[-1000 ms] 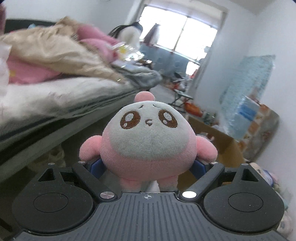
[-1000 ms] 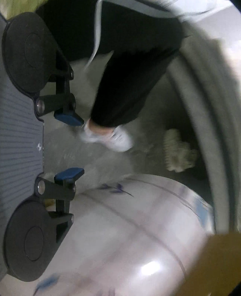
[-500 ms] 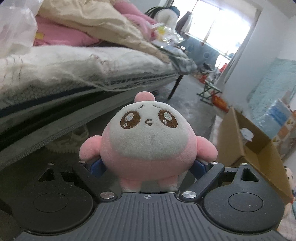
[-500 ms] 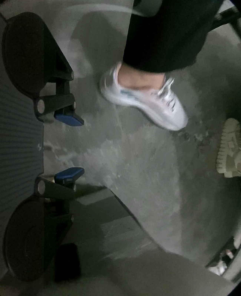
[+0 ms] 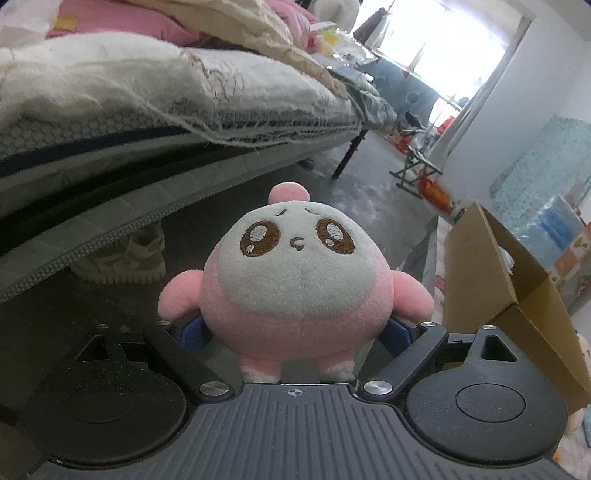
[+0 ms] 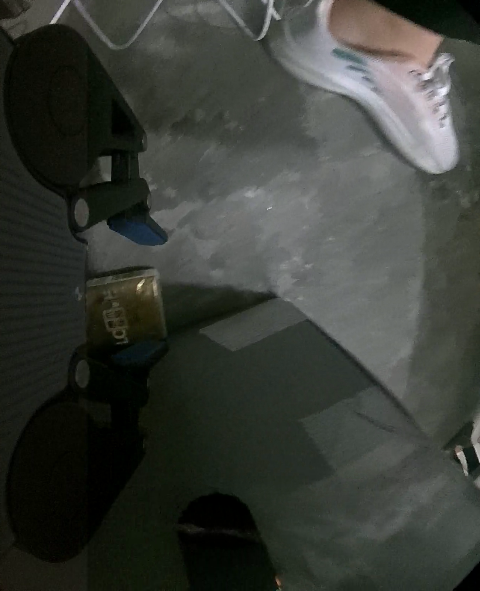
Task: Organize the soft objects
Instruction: 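Carry the plush in the left tool while the right tool carries the gold tea box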
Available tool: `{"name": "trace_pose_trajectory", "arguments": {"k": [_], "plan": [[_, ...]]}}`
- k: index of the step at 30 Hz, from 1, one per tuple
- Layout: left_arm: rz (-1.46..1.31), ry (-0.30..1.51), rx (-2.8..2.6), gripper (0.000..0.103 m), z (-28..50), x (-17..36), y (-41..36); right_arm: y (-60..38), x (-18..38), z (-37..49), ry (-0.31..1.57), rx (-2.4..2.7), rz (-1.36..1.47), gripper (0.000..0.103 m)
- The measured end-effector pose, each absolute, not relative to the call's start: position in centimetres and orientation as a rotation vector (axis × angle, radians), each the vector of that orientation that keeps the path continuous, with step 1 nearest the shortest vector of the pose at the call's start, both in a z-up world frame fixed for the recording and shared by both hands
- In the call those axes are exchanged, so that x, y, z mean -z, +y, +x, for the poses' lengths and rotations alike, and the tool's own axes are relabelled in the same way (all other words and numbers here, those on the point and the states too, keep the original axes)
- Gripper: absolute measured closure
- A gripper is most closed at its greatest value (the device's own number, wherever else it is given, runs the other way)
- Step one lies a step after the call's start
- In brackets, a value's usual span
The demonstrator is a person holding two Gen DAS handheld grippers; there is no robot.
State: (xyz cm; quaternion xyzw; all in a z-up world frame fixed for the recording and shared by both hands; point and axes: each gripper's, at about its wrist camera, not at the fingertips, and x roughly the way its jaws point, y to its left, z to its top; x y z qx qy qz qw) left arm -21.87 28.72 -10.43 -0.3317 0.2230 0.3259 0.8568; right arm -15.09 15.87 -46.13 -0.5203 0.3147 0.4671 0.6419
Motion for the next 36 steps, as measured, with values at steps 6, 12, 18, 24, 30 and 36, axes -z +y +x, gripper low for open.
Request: {"name": "trace_pose_trajectory", "arguments": {"k": [6, 12, 18, 24, 30, 36], "plan": [[-0.730, 0.466, -0.676, 0.012, -22.1, 11.0, 29.4, 16.0, 48.2, -12.5, 0.819, -1.001, -1.172, 0.064], [-0.727, 0.467, -0.677, 0.012, -22.0, 11.0, 29.3, 15.8, 50.2, -12.1, 0.865, -1.001, -1.183, 0.061], [-0.737, 0.472, -0.676, 0.012, -22.0, 11.0, 29.3, 14.8, 50.4, -12.2, 0.789, -0.990, -1.169, 0.077], [-0.741, 0.458, -0.673, 0.012, -22.3, 10.7, 29.3, 13.5, 49.0, -12.1, 0.806, -1.068, -1.158, 0.085], [-0.742, 0.452, -0.667, 0.012, -22.3, 10.6, 29.2, 11.4, 49.0, -15.4, 0.749, -1.200, -1.258, 0.079], [-0.741, 0.452, -0.664, 0.012, -22.2, 10.7, 29.2, 11.8, 48.8, -15.3, 0.777, -1.225, -1.257, 0.046]]}}
